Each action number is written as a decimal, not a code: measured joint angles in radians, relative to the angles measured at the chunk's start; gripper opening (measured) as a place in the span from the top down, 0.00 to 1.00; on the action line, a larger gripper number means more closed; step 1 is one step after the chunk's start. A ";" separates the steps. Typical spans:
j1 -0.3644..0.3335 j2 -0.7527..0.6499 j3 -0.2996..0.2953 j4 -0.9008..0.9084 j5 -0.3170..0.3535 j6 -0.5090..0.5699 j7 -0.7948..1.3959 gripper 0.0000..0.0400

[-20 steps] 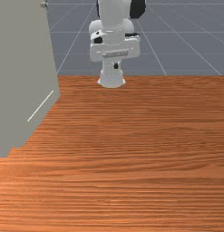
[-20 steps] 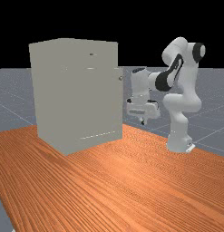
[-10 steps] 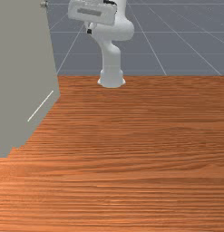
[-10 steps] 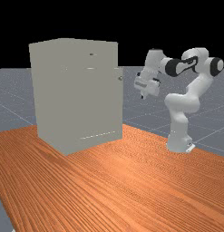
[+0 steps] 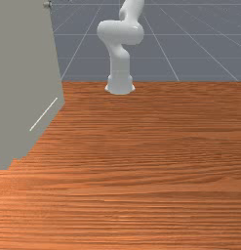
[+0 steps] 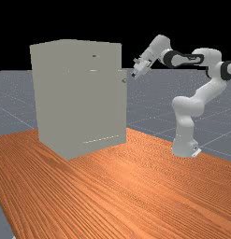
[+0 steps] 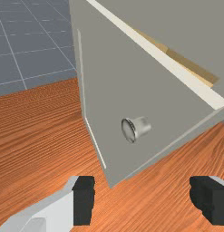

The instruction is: Open the cabinet door

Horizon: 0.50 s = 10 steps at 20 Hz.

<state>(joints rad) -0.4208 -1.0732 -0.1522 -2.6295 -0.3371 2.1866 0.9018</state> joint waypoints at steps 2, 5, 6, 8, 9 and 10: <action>-0.056 0.017 -0.024 -0.009 -0.041 0.177 0.057 0.08; -0.097 0.045 -0.044 -0.020 -0.080 0.339 0.090 0.02; -0.099 0.055 -0.047 -0.021 -0.086 0.371 0.094 0.01; -0.096 0.073 -0.055 -0.023 -0.091 0.427 0.099 0.00; -0.095 0.081 -0.058 -0.028 -0.092 0.446 0.101 0.00; -0.091 0.086 -0.059 -0.049 -0.094 0.466 0.103 0.00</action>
<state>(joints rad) -0.5113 -0.9871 -0.2111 -2.6784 -0.4314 2.6529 1.0049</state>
